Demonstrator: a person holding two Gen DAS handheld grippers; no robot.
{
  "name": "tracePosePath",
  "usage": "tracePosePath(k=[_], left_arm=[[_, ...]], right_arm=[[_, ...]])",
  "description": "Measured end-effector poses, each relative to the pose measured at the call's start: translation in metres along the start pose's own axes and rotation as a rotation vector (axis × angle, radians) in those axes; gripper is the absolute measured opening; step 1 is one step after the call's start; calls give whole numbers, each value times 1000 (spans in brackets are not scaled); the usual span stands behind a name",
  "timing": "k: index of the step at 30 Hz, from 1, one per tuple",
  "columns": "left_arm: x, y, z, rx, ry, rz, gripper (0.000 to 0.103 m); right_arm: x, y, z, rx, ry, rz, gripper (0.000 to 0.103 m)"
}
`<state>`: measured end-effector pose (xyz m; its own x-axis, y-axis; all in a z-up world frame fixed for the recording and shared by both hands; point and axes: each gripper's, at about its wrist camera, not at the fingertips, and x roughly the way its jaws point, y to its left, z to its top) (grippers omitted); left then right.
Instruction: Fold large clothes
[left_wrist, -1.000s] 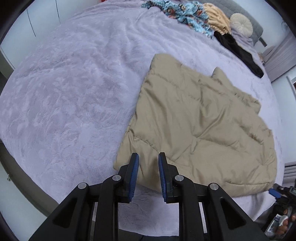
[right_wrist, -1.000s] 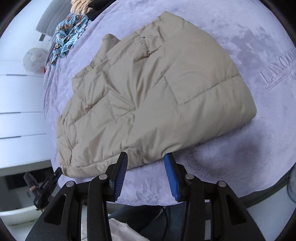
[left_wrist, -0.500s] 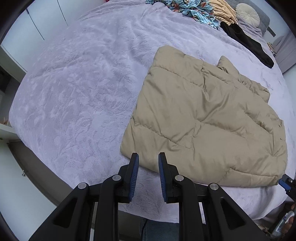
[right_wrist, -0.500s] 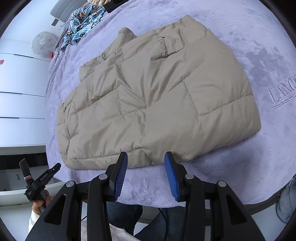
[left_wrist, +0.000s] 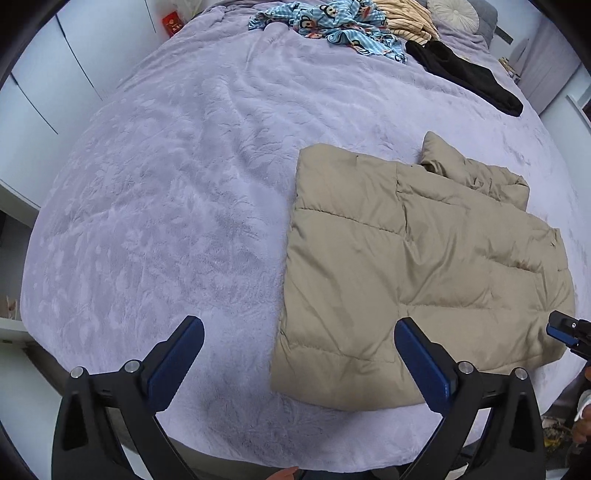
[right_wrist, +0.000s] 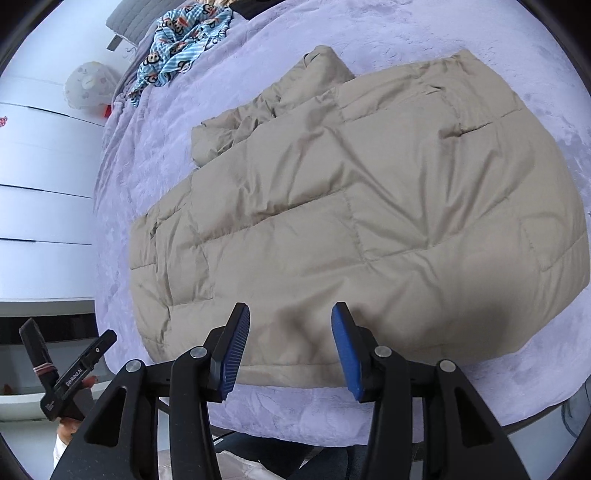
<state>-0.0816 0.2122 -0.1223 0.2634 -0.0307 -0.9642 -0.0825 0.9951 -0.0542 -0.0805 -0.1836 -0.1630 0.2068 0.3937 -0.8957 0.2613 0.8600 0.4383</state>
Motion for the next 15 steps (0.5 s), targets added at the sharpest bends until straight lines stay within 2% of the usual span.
tracePosePath(k=[2, 5, 12, 14, 15], left_arm=[[10, 2, 6, 6, 24, -18, 103], [23, 2, 10, 28, 48, -30, 103], [47, 4, 15, 51, 96, -45, 103], [54, 7, 16, 54, 105, -44, 103], [56, 7, 17, 55, 110, -46, 103]], right_arm=[[5, 9, -1, -1, -2, -24, 65], [11, 20, -3, 3, 3, -33, 78], [22, 33, -6, 13, 9, -71, 80], [25, 38, -7, 9, 9, -80, 93], [26, 41, -8, 1, 10, -87, 95]])
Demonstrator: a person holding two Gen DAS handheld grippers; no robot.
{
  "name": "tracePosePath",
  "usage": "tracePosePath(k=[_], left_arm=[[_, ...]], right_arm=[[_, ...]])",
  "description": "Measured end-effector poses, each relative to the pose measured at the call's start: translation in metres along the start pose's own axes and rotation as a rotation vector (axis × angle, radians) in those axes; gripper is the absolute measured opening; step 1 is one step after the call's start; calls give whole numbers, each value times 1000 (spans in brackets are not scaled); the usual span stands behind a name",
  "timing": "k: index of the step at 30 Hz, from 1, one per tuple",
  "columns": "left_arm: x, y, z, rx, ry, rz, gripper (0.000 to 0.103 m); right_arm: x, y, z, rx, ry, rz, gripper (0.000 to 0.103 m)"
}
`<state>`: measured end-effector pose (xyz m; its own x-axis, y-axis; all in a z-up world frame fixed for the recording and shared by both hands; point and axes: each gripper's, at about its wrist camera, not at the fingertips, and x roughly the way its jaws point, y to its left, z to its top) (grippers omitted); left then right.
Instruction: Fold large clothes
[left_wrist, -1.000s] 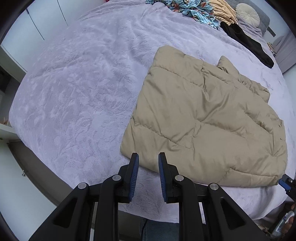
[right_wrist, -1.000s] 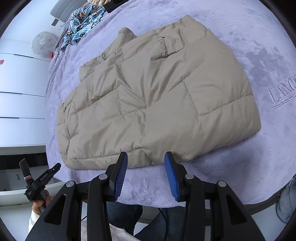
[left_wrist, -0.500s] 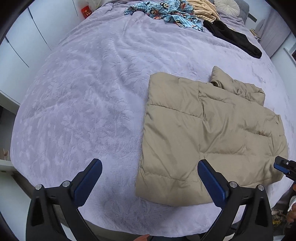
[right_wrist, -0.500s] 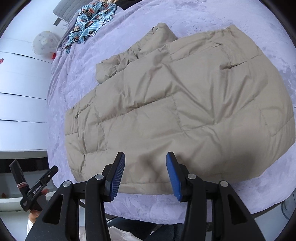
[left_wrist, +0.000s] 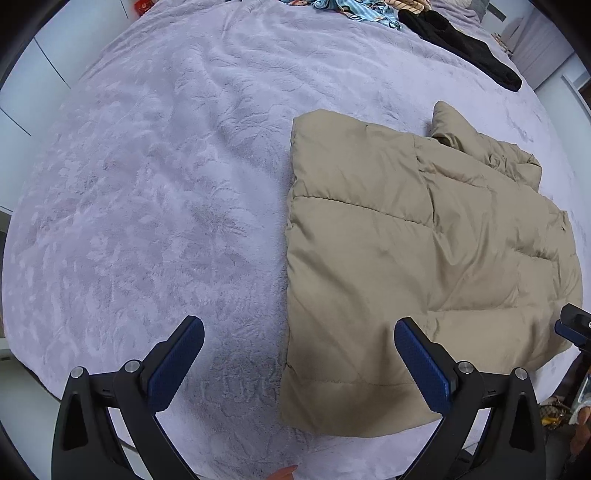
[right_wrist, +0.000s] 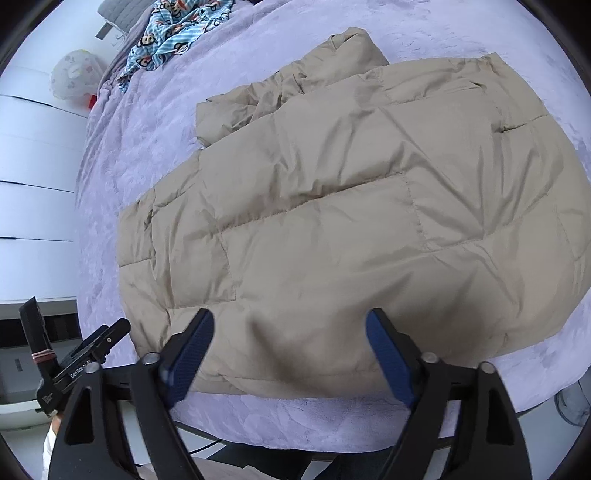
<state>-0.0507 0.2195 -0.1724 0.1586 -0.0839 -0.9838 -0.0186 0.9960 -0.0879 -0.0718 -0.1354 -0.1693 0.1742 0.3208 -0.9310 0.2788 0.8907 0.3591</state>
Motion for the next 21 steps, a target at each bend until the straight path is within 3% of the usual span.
tracePosePath(k=[1, 14, 21], left_arm=[[2, 1, 1, 0, 5, -4, 103], [26, 18, 19, 25, 30, -51, 103], [35, 47, 37, 9, 59, -288, 103]], right_arm=[[1, 3, -1, -8, 1, -2, 103], [20, 14, 1, 0, 77, -56, 103], [24, 13, -3, 27, 89, -74, 103]])
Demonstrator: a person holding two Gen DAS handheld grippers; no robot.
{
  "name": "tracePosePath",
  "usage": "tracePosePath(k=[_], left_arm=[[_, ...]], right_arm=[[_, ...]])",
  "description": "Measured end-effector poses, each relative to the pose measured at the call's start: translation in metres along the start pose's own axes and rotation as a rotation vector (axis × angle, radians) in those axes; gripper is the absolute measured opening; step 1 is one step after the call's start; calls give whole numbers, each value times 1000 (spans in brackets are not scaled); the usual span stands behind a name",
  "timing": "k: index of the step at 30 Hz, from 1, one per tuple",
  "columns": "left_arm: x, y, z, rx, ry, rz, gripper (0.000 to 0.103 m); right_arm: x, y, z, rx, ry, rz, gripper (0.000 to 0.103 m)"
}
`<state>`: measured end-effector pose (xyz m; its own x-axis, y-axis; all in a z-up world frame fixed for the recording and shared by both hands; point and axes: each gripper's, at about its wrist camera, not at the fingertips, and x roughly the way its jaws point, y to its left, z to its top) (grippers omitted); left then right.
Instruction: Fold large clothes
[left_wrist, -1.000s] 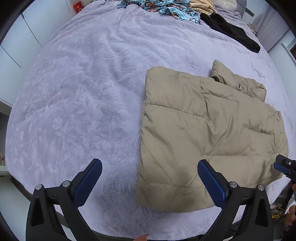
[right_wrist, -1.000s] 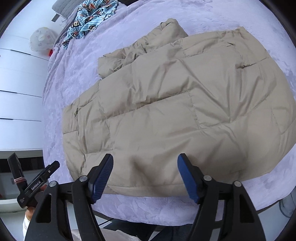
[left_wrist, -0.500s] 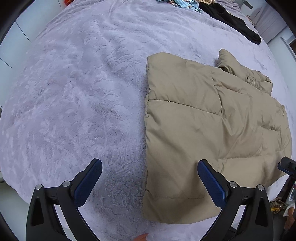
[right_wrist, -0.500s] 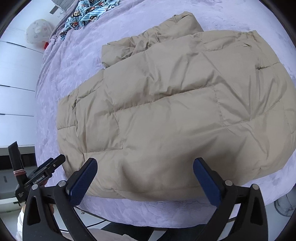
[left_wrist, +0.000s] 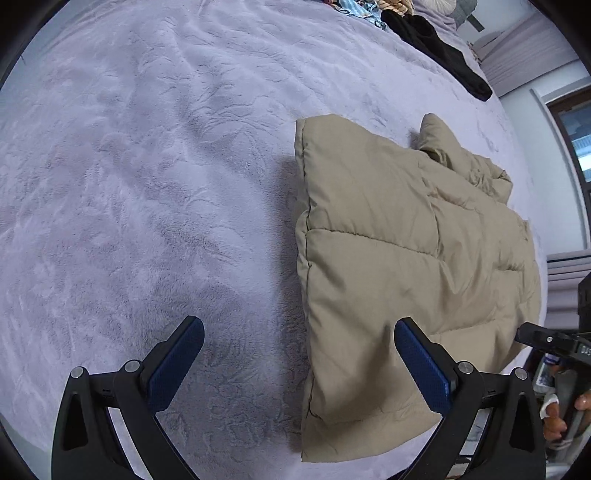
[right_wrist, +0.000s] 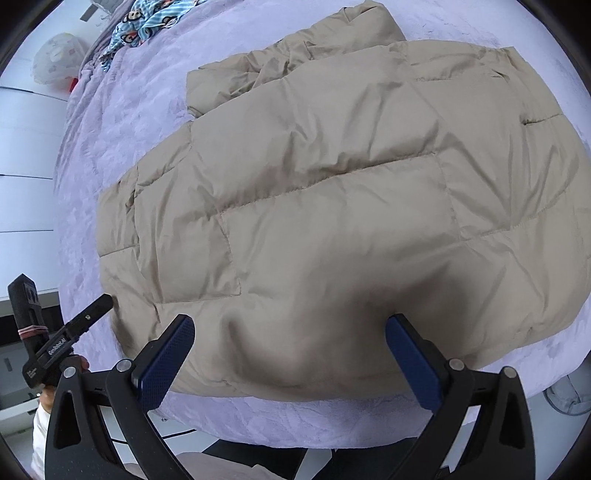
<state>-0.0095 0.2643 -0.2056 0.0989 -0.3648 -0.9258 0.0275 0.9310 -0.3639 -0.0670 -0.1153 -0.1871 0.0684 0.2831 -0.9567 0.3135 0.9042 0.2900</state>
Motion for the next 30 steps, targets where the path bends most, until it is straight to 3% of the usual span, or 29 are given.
tracePosePath(k=[3, 8, 12, 16, 19, 21, 23, 25, 27, 28, 29, 30], left_arm=[[7, 8, 7, 13, 30, -74, 103], [43, 18, 11, 24, 145, -249, 103], [63, 3, 19, 43, 179, -389, 103], [85, -21, 28, 84, 220, -469, 103], [102, -37, 32, 119, 264, -456, 100], [101, -44, 32, 163, 272, -456, 56], [97, -44, 33, 137, 281, -528, 36], [91, -48, 34, 134, 263, -528, 29], [78, -52, 33, 123, 240, -528, 25], [71, -55, 31, 118, 227, -531, 25], [64, -58, 30, 114, 214, -535, 25], [58, -62, 28, 112, 205, -535, 25]], right_arm=[[2, -2, 0, 9, 7, -6, 103], [-1, -5, 0, 11, 12, -21, 103], [-5, -8, -1, 21, 8, -38, 103], [-8, -10, 0, 22, 2, -52, 103], [-11, -10, 4, 18, -7, -68, 103], [-13, -11, 8, 27, -18, -67, 103], [-17, -13, 12, 26, -43, -70, 103], [-21, -15, 17, 13, -88, -82, 100], [-21, -18, 23, -2, -123, -86, 64], [-18, -21, 27, 0, -126, -99, 32], [-15, -25, 32, 6, -135, -93, 24], [-13, -29, 35, 5, -148, -72, 23]])
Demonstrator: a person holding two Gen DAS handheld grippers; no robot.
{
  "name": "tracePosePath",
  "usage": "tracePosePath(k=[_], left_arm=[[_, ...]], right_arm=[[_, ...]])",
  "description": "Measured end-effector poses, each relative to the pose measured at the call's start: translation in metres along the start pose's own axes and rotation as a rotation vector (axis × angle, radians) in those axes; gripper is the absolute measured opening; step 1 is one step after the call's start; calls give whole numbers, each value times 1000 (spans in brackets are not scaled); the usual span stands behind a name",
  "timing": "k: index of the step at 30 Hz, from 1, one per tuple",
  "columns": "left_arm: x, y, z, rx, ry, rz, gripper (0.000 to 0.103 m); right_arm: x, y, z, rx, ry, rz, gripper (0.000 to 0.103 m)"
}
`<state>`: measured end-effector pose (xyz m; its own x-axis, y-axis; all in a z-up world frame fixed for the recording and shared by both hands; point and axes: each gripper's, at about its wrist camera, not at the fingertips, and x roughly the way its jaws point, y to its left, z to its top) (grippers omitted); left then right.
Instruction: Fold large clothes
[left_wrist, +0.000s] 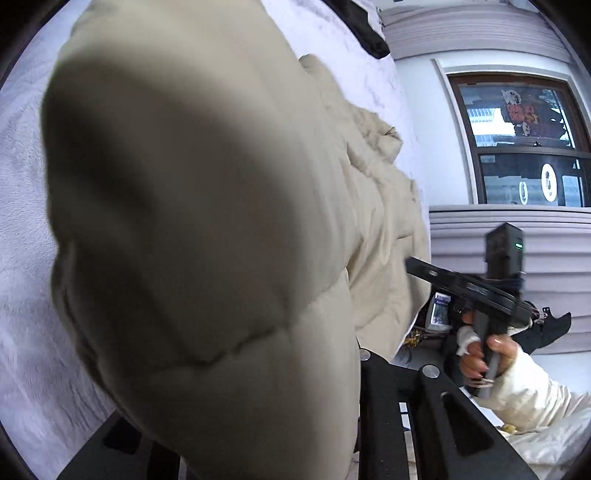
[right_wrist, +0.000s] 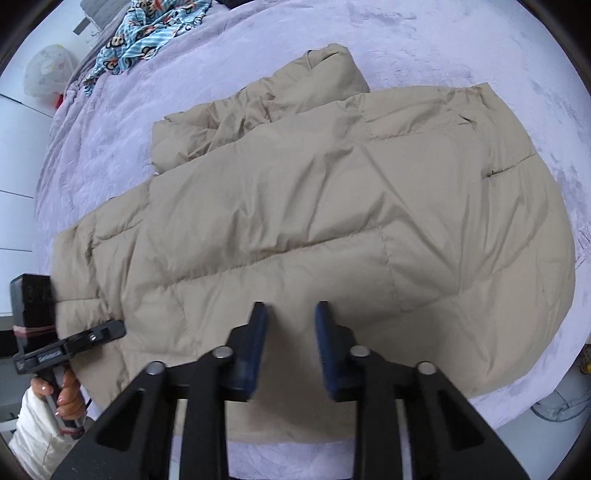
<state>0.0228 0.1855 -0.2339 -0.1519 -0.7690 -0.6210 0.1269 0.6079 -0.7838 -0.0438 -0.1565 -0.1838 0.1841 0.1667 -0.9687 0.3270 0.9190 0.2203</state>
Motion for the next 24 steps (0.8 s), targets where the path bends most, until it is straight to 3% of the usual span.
tracePosePath(k=[2, 6, 10, 18, 21, 24], left_arm=[[-5, -17, -3, 5, -19, 7, 25], [-16, -63, -8, 23, -71, 49, 25], [-17, -132, -12, 54, -126, 94, 25], [50, -267, 3, 109, -105, 293, 25], [75, -297, 12, 140, -95, 329, 25], [87, -309, 16, 149, -64, 339, 26]], right_arm=[[6, -5, 8, -8, -14, 26, 19], [27, -12, 23, -41, 3, 111, 18], [45, -18, 37, -64, 42, 200, 18], [78, -41, 54, -9, 153, 373, 17], [63, -55, 60, -4, 175, 381, 17], [23, -94, 60, 5, 121, 401, 17]])
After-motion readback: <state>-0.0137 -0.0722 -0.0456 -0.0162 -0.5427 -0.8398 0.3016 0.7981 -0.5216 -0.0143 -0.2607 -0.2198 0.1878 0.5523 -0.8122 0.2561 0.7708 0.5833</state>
